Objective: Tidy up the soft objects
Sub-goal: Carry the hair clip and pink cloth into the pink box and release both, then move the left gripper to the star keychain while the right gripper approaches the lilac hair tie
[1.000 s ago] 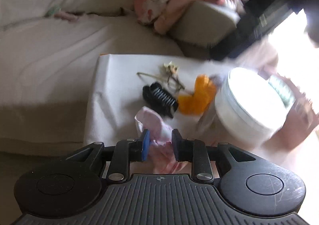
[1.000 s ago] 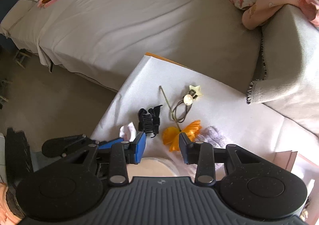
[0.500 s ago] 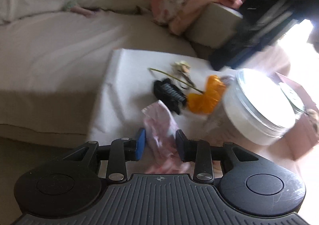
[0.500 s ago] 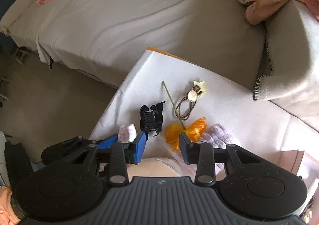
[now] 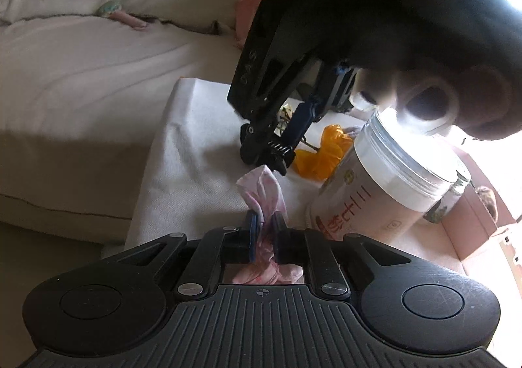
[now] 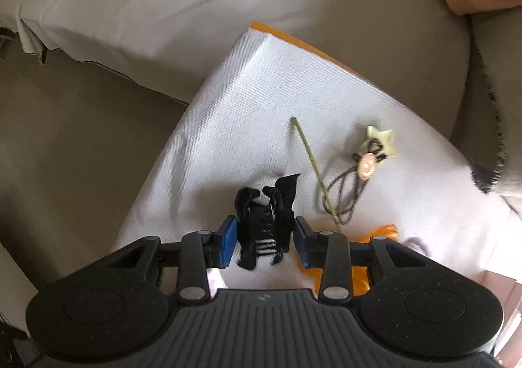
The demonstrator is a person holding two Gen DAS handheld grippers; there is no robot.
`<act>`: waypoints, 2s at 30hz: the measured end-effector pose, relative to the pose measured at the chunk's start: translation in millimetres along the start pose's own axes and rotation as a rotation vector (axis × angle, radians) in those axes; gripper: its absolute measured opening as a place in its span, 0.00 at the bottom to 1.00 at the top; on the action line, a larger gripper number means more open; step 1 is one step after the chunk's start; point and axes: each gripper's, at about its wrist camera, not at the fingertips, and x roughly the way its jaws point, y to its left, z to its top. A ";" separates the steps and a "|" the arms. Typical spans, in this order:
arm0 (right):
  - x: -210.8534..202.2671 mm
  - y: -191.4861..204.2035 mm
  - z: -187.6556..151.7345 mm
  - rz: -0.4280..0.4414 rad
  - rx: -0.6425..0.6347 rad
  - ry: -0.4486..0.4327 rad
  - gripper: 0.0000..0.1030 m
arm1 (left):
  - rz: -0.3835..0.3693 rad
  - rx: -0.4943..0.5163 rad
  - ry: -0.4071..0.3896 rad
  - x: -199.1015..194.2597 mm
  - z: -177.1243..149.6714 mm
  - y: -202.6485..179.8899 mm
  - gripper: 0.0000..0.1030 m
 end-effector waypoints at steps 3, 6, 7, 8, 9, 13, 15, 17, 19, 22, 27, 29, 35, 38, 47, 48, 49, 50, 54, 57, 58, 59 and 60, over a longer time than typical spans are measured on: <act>-7.8 4.5 -4.4 0.001 -0.023 -0.035 0.31 | 0.006 -0.026 -0.016 -4.1 -2.5 2.3 0.10; -46.6 -0.2 -22.2 0.054 -0.025 -0.129 0.31 | 0.024 -0.021 -0.066 -18.6 5.0 2.0 0.10; -65.5 -3.9 -30.9 0.077 -0.028 -0.175 0.31 | 0.034 -0.020 -0.096 -27.4 12.5 2.1 0.10; -89.0 -9.1 -42.8 0.091 -0.033 -0.239 0.31 | 0.042 -0.018 -0.134 -37.3 21.7 2.0 0.10; -111.2 -15.2 -54.5 0.101 -0.037 -0.298 0.31 | 0.048 -0.014 -0.180 -49.6 34.0 0.1 0.10; -195.7 -57.4 -115.1 0.138 -0.017 -0.522 0.31 | 0.018 0.047 -0.375 -103.1 91.5 -32.6 0.10; -225.1 -86.6 -150.5 0.130 0.014 -0.617 0.31 | -0.041 0.081 -0.432 -118.3 114.1 -62.6 0.10; -243.3 -115.6 -184.4 0.112 0.045 -0.691 0.31 | -0.120 0.112 -0.446 -121.1 131.4 -99.0 0.10; -252.4 -151.0 -217.7 0.102 0.092 -0.750 0.31 | -0.200 0.137 -0.421 -111.5 141.6 -137.3 0.11; -250.9 -202.0 -264.3 0.055 0.160 -0.809 0.32 | -0.303 0.184 -0.326 -74.5 143.4 -197.1 0.12; -222.8 -279.8 -321.4 -0.037 0.279 -0.793 0.32 | -0.452 0.189 -0.101 19.5 123.6 -277.8 0.15; -207.0 -305.4 -338.7 -0.049 0.342 -0.776 0.32 | -0.444 0.157 0.043 64.8 110.6 -297.0 0.18; -160.4 -336.8 -360.3 -0.003 0.444 -0.707 0.32 | -0.334 0.179 0.185 128.2 79.1 -291.5 0.17; -147.4 -335.0 -351.4 0.026 0.445 -0.681 0.32 | -0.321 0.163 0.123 106.3 92.8 -273.9 0.17; -87.1 -299.9 -257.9 0.214 0.467 -0.549 0.32 | -0.258 0.154 -0.089 -5.2 94.6 -204.8 0.17; -79.0 -296.7 -248.7 0.215 0.472 -0.527 0.32 | -0.242 0.146 -0.097 -11.1 92.0 -193.3 0.17; -71.0 -293.1 -241.0 0.202 0.475 -0.507 0.33 | -0.222 0.141 -0.102 -15.9 88.6 -182.0 0.17; -63.3 -289.0 -233.3 0.180 0.477 -0.485 0.33 | -0.200 0.134 -0.107 -19.2 78.6 -166.7 0.17; -47.0 -277.9 -218.6 0.086 0.461 -0.409 0.36 | -0.115 0.059 -0.124 -32.1 74.6 -110.4 0.17; -54.3 -270.2 -219.4 0.041 0.449 -0.395 0.43 | -0.061 -0.034 -0.143 -41.1 73.1 -66.5 0.17; -59.5 -267.0 -220.8 0.020 0.449 -0.399 0.43 | -0.048 -0.065 -0.150 -43.4 73.0 -54.1 0.17; -65.6 -263.6 -221.8 0.002 0.450 -0.404 0.43 | -0.037 -0.092 -0.156 -47.1 73.0 -42.1 0.17; -74.0 -259.3 -222.9 -0.010 0.450 -0.415 0.43 | -0.027 -0.113 -0.159 -49.1 74.1 -32.0 0.17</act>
